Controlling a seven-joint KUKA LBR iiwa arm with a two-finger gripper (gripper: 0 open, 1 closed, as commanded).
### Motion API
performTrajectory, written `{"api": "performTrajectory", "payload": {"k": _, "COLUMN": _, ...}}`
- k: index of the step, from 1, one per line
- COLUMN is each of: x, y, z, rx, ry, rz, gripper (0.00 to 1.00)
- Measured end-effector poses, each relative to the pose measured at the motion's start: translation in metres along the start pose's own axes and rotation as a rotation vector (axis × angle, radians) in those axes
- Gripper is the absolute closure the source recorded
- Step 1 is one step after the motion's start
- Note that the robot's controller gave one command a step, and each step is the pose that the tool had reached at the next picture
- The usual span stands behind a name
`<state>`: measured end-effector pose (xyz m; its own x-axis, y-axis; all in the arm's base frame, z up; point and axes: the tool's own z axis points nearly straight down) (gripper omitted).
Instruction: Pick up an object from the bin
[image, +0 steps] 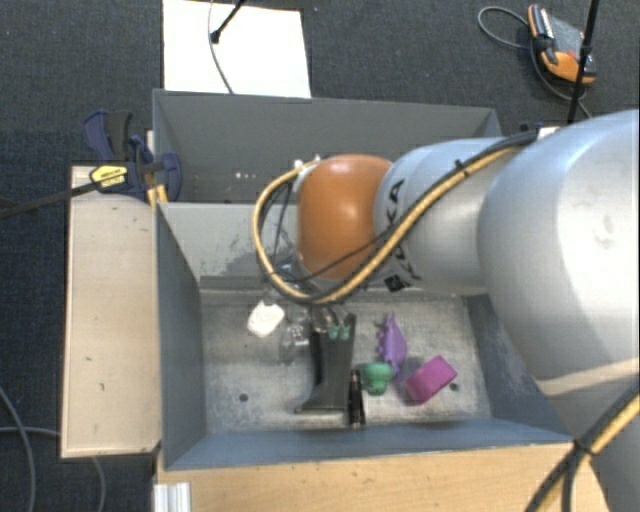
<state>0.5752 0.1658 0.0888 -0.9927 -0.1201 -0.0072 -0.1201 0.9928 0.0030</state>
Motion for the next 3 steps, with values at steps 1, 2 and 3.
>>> {"api": "performTrajectory", "payload": {"k": 1, "x": -0.012, "y": 0.002, "z": 0.012, "rx": -0.004, "ry": -0.006, "rz": -0.297, "gripper": 1.0}}
{"api": "performTrajectory", "payload": {"k": 2, "x": -0.012, "y": 0.002, "z": 0.012, "rx": -0.004, "ry": -0.006, "rz": -0.295, "gripper": 1.0}}
{"api": "performTrajectory", "payload": {"k": 3, "x": -0.009, "y": 0.003, "z": -0.129, "rx": 0.001, "ry": 0.003, "rz": -0.296, "gripper": 1.0}}
